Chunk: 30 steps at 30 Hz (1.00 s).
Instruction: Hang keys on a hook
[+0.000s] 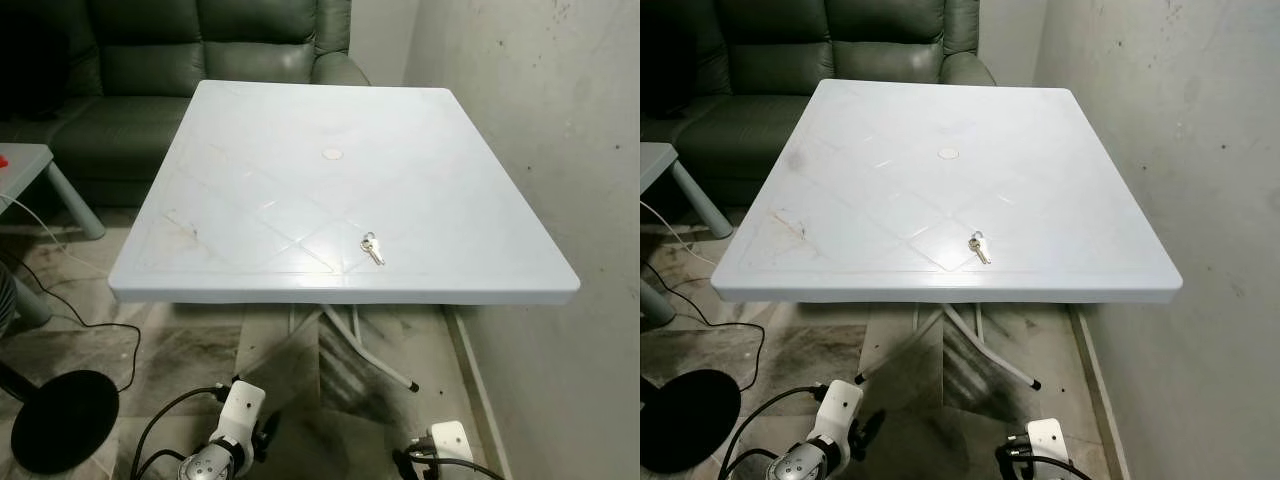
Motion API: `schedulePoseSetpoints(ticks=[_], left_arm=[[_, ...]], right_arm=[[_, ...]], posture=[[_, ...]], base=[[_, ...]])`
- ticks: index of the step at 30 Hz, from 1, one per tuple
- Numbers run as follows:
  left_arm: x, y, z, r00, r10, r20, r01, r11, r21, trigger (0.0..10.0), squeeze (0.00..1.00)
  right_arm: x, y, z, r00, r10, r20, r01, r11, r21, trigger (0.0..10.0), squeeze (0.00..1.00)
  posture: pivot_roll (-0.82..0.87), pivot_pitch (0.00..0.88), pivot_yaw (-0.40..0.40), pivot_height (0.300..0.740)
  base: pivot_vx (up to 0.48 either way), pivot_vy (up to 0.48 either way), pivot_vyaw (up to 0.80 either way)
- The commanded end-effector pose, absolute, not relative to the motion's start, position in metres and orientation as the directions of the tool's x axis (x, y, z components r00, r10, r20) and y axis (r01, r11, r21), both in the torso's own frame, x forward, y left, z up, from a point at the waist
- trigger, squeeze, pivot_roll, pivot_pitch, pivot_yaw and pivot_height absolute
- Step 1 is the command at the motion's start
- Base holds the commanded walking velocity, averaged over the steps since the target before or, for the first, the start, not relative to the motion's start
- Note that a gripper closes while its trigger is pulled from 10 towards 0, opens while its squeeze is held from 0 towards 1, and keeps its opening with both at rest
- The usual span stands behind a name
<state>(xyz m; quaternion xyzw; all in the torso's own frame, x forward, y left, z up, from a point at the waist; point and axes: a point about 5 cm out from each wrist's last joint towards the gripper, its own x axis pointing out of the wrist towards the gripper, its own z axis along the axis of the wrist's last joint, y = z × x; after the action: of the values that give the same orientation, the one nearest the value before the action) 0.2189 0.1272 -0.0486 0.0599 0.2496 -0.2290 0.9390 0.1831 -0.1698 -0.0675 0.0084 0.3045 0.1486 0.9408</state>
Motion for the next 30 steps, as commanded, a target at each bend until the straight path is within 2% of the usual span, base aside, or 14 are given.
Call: schedulePoseSetpoints(ticks=[1, 8, 13, 16, 24, 28, 29, 30], left_arm=[[0.227, 0.119, -0.036, 0.768, -0.487, -0.415, 0.547, 0.837, 0.03, 10.0, 0.0], [0.239, 0.105, -0.007, 0.741, -0.635, -0.218, 0.665, 0.738, 0.11, 10.0, 0.0], [0.244, 0.101, 0.01, 0.731, -0.672, -0.122, 0.682, 0.713, 0.162, 10.0, 0.0], [0.253, 0.099, 0.033, 0.747, -0.664, -0.002, 0.653, 0.734, 0.188, 10.0, 0.0], [0.266, 0.095, 0.063, 0.799, -0.587, 0.13, 0.577, 0.81, 0.11, 10.0, 0.0], [0.28, 0.101, 0.079, 0.867, -0.458, 0.197, 0.467, 0.884, 0.003, 10.0, 0.0], [0.283, 0.103, 0.082, 0.879, -0.432, 0.203, 0.444, 0.896, -0.017, 10.0, 0.0], [0.293, 0.107, 0.093, 0.91, -0.346, 0.227, 0.372, 0.924, -0.086, 10.0, 0.0]], right_arm=[[0.199, -0.159, -0.051, 0.803, 0.393, -0.448, -0.387, 0.916, 0.109, 10.0, 0.0], [0.225, -0.143, -0.013, 0.804, 0.556, -0.209, -0.559, 0.828, 0.054, 10.0, 0.0], [0.236, -0.137, 0.008, 0.802, 0.589, -0.103, -0.591, 0.807, 0.016, 10.0, 0.0], [0.254, -0.132, 0.035, 0.848, 0.528, 0.044, -0.53, 0.846, 0.054, 10.0, 0.0], [0.28, -0.129, 0.068, 0.923, 0.344, 0.173, -0.377, 0.898, 0.227, 10.0, 0.0], [0.3, -0.141, 0.078, 0.975, 0.174, 0.136, -0.21, 0.922, 0.325, 10.0, 0.0], [0.302, -0.143, 0.081, 0.979, 0.152, 0.137, -0.189, 0.924, 0.332, 10.0, 0.0], [0.308, -0.148, 0.084, 0.984, 0.145, 0.108, -0.17, 0.942, 0.288, 10.0, 0.0]], posture=[[-0.02, 0.059, -0.004, 0.74], [-0.02, 0.071, -0.005, 0.74], [-0.01, 0.067, -0.006, 0.74], [-0.01, 0.063, -0.009, 0.74], [0.0, 0.059, -0.01, 0.74], [0.01, 0.059, -0.008, 0.74], [0.01, 0.059, -0.008, 0.74], [0.01, 0.063, -0.011, 0.74]], base=[[0.0, 0.0, 0.0], [0.0, 0.0, 0.0], [0.0, 0.0, 0.0], [0.0, 0.0, 0.0], [0.0, 0.0, 0.0], [0.0, 0.0, 0.0], [0.0, 0.0, 0.0], [0.0, 0.0, 0.0]])
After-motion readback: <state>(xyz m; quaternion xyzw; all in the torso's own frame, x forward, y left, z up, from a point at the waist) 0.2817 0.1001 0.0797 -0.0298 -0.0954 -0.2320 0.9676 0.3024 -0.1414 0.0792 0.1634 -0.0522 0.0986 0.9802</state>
